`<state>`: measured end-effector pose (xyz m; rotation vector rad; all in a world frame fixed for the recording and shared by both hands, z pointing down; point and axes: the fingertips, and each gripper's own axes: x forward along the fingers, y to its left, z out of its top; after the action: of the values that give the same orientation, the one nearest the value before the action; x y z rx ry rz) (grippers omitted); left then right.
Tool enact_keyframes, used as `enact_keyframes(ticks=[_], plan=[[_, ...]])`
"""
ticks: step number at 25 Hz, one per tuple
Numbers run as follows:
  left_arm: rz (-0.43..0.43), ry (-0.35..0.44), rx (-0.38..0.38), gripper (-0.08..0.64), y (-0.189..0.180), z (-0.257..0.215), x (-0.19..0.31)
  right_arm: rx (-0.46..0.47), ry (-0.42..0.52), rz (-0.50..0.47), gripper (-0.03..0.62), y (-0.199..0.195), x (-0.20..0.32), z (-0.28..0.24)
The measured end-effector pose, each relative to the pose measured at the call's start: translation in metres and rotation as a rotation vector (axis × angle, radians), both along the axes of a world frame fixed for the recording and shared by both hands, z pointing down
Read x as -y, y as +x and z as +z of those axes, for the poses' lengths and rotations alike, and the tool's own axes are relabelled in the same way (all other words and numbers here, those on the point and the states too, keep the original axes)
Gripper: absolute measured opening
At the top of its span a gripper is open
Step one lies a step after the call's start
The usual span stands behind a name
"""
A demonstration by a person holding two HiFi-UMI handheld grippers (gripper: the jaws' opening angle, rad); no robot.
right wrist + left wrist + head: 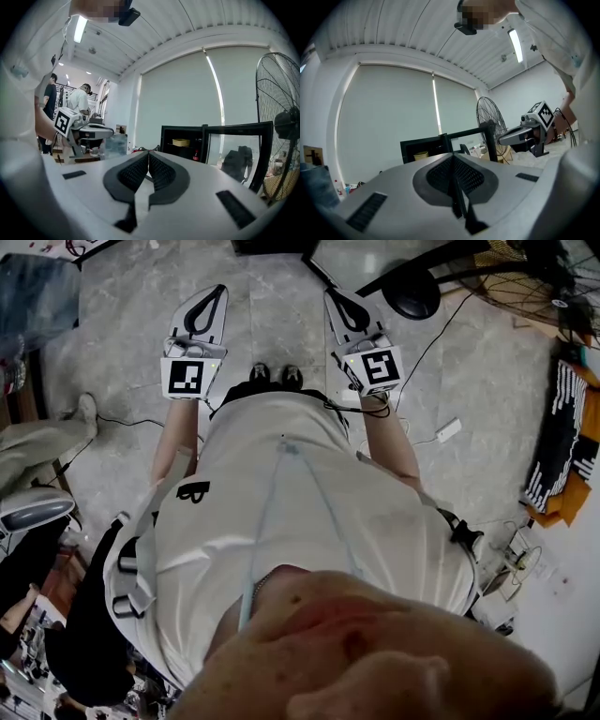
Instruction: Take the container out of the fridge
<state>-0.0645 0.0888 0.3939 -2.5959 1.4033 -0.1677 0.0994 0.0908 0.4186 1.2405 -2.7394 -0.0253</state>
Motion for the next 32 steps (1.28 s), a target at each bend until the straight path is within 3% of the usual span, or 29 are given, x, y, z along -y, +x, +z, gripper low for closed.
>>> enact_keyframes(ticks=[24,26,27,32], plan=[[-0.01,-0.026,-0.021,0.008,0.002,0.002,0.0,0.008,-0.02,0.026,0.02,0.008,0.004,0.001],[-0.015,-0.031,-0.026,0.008,-0.002,0.004,-0.001,0.011,-0.026,0.024,0.041,0.005,0.004,0.003],[-0.019,-0.033,-0.028,0.008,-0.004,0.005,-0.001,0.008,-0.025,0.022,0.092,0.002,0.005,0.003],[-0.031,-0.039,-0.026,0.008,-0.008,0.003,-0.001,0.002,-0.004,0.02,0.107,0.001,0.004,-0.003]])
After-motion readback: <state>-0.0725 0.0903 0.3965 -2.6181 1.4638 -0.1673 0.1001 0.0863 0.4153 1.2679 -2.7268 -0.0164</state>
